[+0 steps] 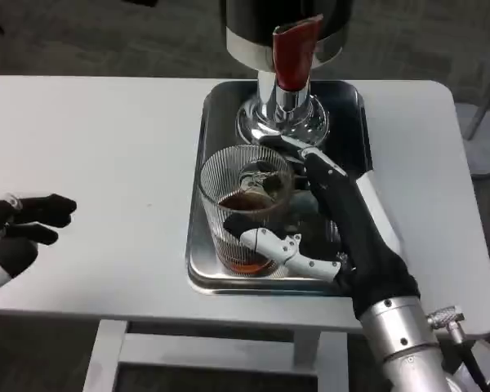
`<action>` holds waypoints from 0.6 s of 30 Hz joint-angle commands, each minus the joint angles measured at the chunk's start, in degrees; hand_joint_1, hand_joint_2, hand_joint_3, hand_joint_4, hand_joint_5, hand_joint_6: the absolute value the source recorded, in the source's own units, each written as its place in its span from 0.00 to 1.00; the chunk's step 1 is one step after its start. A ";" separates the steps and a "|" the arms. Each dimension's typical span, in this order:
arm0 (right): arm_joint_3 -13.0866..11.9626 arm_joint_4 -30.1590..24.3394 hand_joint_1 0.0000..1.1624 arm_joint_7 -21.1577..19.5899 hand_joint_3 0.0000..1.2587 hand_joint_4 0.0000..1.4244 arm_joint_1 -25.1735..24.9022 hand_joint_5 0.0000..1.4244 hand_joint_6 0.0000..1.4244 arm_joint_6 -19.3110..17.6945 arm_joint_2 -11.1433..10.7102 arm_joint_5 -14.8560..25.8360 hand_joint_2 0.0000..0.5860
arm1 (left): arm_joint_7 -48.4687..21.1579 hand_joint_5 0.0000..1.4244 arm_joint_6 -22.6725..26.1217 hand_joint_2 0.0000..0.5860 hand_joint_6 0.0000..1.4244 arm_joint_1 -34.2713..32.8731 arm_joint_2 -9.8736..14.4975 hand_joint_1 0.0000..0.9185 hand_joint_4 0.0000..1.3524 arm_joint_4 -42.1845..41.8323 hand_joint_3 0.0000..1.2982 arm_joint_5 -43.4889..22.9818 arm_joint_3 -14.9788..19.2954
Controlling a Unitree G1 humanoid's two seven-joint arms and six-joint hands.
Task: Grasp the cup under the faucet to collect the drink, then remove the cup.
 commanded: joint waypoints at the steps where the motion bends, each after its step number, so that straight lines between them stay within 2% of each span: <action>1: 0.55 0.77 0.66 -2.35 0.24 0.30 0.70 0.32 0.41 -1.75 1.12 -1.37 0.40 | -0.60 0.23 -0.71 0.11 0.24 0.69 0.95 0.00 0.22 0.93 0.25 -0.17 0.95; 7: 0.89 1.10 0.66 -4.78 0.26 0.33 0.68 0.36 0.47 -2.29 1.46 -3.40 0.41 | -0.58 0.23 -1.15 0.12 0.24 0.51 0.93 0.00 0.22 1.75 0.25 -0.15 0.83; 12: 0.95 1.42 0.67 -6.67 0.29 0.37 0.85 0.41 0.57 -2.77 1.82 -4.46 0.41 | -0.59 0.23 -1.80 0.12 0.24 -0.11 0.98 0.00 0.22 2.92 0.25 0.01 0.30; 18: 0.95 2.47 0.67 -8.98 0.37 0.47 0.14 0.53 0.78 -4.06 2.47 -5.55 0.42 | -0.69 0.23 -2.80 0.12 0.24 -1.09 1.30 0.00 0.22 4.86 0.25 0.16 -0.15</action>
